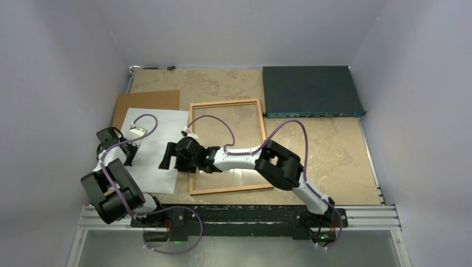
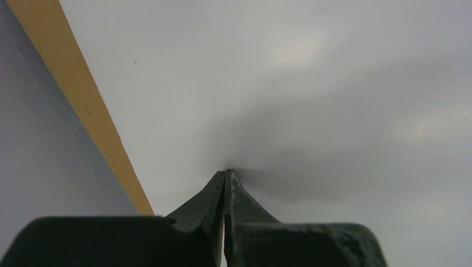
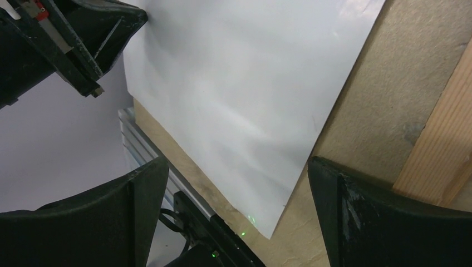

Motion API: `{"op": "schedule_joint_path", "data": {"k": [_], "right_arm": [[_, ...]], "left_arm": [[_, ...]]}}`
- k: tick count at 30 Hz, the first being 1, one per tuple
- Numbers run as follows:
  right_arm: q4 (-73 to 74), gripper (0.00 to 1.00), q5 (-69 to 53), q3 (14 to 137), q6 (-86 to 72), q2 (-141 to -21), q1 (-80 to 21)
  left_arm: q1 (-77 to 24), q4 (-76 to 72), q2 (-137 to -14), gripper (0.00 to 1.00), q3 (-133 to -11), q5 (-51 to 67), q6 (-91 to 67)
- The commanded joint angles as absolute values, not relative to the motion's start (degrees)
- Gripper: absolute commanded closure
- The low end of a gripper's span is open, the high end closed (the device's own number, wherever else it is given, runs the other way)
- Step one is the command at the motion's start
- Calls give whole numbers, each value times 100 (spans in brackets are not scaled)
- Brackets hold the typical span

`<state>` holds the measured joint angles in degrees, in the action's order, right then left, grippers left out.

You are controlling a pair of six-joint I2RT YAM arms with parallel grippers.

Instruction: Put the photo into the frame

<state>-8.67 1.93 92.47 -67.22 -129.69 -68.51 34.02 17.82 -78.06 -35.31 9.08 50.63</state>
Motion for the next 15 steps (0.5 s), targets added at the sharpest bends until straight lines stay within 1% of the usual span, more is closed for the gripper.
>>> {"op": "schedule_joint_path", "data": {"k": [1,5,8,10,15], "right_arm": [[-504,1,172,9394,-6879,-12966,-6925],[-719,1,161,9353,-6950,-12977,-6926],[-1163,1,-147,9132,-7110,-12916,-6921],[-1746,1,-246,8817,-7172,-12772,-6897],[-4335,1,-562,7696,-7408,-12335,-6754]], "left_arm": [[3393,2948,-7746,100,-3209,1322,5074],[3386,2980,-7729,100,-3138,1349,5124],[3393,2979,-7836,100,-3145,1362,5137],[3393,2987,-7901,100,-3161,1370,5151],[3393,3042,-7971,100,-3197,1395,5200]]}}
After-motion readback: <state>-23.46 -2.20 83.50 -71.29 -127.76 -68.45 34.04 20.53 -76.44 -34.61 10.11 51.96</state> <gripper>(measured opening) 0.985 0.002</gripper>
